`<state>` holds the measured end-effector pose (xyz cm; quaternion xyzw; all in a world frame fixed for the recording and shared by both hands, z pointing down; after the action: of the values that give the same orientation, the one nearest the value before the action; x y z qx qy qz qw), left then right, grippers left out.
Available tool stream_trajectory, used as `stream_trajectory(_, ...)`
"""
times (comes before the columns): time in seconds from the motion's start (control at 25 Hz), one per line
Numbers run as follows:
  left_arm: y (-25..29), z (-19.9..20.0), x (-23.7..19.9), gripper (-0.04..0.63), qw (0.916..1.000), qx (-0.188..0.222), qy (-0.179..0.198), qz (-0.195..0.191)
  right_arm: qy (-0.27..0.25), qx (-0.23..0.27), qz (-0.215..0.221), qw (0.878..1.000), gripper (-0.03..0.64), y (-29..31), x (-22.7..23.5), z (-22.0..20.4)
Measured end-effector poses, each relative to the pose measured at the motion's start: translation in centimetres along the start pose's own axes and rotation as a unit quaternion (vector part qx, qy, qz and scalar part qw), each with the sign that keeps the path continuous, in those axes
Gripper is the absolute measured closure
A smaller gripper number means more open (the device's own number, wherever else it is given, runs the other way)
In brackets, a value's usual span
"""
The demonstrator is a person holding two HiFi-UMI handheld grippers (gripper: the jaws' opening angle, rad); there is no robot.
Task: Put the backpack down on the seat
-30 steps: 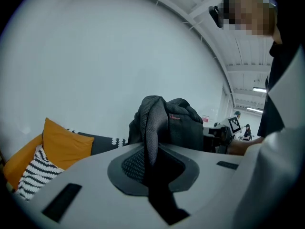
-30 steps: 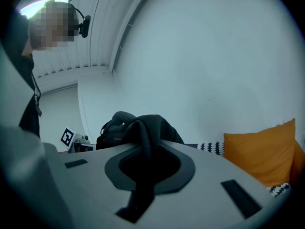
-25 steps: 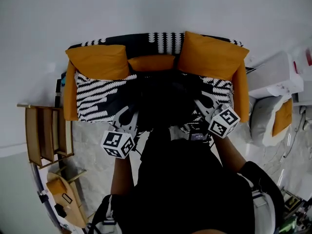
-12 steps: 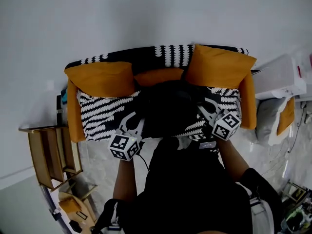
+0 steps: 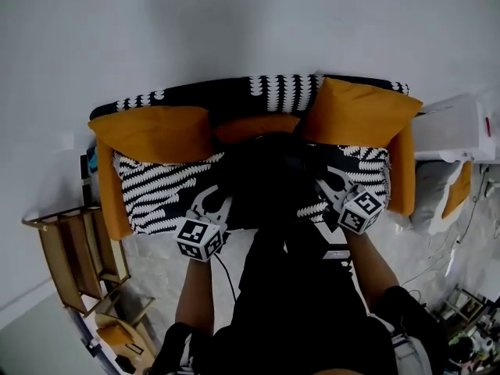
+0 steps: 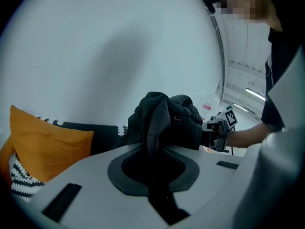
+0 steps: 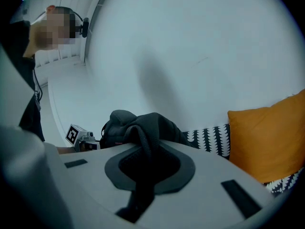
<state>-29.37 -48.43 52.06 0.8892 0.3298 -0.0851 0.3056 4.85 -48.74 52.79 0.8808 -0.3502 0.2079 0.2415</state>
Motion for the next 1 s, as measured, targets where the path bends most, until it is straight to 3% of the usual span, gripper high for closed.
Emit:
stream_trajectory(0.32, 4.9, -1.7, -4.0, 0.549, 0.999, -0.041, -0.012, 0.009, 0.026, -0.024, -0.004, 0.999, 0.569, 4.3, 4.8, -2.2)
stream_trajectory(0.48, 6.8, -2.5, -5.7, 0.549, 0.9983, -0.036, -0.044, 0.014, 0.036, -0.029, 0.002, 0.999, 0.569, 5.7, 5.9, -2.9)
stream_trajectory(0.72, 9.2, -1.3, -9.2, 0.549, 0.997, -0.031, -0.06, 0.037, -0.031, -0.043, 0.003, 0.999, 0.569, 10.1, 7.9, -1.4)
stream_trajectory(0.84, 10.7, -1.1, -10.4, 0.549, 0.9968, -0.033, -0.061, 0.038, -0.065, -0.057, -0.023, 0.996, 0.569, 11.7, 9.0, -1.0)
stream_trajectory(1.0, 13.0, -0.6, -11.8, 0.548, 0.9965, -0.043, -0.052, 0.048, -0.057, -0.059, -0.067, 0.994, 0.569, 14.1, 11.3, -1.0)
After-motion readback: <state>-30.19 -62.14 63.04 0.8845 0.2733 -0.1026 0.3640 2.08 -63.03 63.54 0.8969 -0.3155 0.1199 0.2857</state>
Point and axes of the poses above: the fingertips, and each gripper's own axes: y forward along the fingers, x to its right, z out of its top, the point moved 10 cm from there along -y, backward along the fingers, and after that the axes turned 2 degrees about z, right-handed, at the moved point
